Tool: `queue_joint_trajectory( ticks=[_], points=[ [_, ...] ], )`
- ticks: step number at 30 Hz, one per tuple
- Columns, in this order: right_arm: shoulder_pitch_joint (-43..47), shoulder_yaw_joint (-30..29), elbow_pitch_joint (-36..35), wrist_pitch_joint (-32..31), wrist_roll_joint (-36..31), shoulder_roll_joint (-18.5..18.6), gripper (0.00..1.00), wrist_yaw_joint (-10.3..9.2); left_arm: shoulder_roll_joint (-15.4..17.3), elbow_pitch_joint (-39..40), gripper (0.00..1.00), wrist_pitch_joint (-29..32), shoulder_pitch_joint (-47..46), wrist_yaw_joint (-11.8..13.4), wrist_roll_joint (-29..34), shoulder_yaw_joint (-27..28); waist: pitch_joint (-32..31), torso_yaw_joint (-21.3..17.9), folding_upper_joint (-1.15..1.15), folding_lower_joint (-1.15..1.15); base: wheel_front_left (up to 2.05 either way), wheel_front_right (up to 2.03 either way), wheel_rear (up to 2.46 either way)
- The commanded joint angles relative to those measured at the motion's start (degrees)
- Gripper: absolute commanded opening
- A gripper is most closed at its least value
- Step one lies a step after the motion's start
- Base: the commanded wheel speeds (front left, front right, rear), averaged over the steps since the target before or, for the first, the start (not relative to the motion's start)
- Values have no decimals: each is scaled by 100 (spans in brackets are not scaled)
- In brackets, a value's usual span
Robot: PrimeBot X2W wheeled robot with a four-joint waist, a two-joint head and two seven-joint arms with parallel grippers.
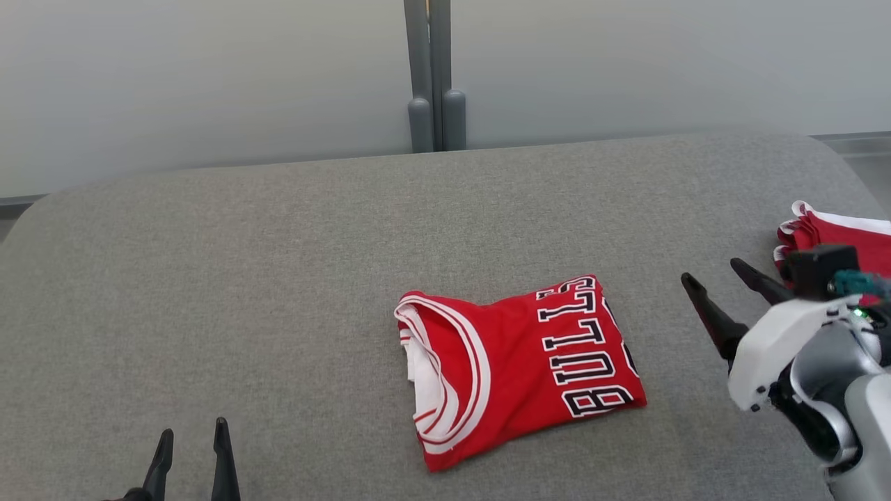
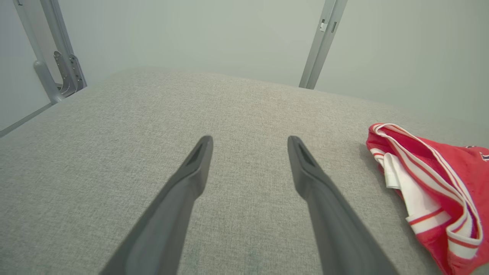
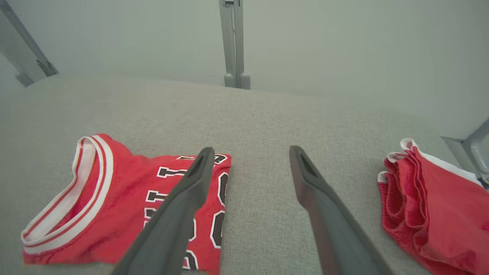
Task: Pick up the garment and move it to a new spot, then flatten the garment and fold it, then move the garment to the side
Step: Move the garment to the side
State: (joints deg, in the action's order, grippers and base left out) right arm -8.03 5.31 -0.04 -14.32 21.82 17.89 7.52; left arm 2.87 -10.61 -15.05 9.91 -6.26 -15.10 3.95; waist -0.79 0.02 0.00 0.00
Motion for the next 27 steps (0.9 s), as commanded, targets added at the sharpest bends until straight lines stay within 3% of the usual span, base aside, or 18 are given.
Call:
queue_joint_trajectory(
  ticks=[1, 5, 8, 17, 27],
  points=[
    [-206, 123, -41, -578, 163, 228, 100, -8, 8, 25, 100, -14, 22, 44, -61, -19, 67, 79, 0, 0, 0, 0, 0],
    [-717, 303, 466, -1752, 676, 257, 100, -8, 9, 69, 100, -14, -122, 83, -100, -116, 256, 193, 0, 0, 0, 0, 0],
    [-959, 472, 1065, -1988, 781, 204, 100, -6, 9, 10, 100, -14, -197, 83, -127, -208, 314, 299, 0, 0, 0, 0, 0],
    [-1507, 922, 2742, -1597, 709, -137, 100, -5, 8, -102, 100, -14, -356, 59, -106, -345, 358, 524, 0, 0, 0, 0, 0],
    [-1858, 1109, 4036, -1089, 996, -395, 100, -5, 8, -179, 100, -14, -391, 17, -46, -379, 308, 646, 0, 0, 0, 0, 0]
  ],
)
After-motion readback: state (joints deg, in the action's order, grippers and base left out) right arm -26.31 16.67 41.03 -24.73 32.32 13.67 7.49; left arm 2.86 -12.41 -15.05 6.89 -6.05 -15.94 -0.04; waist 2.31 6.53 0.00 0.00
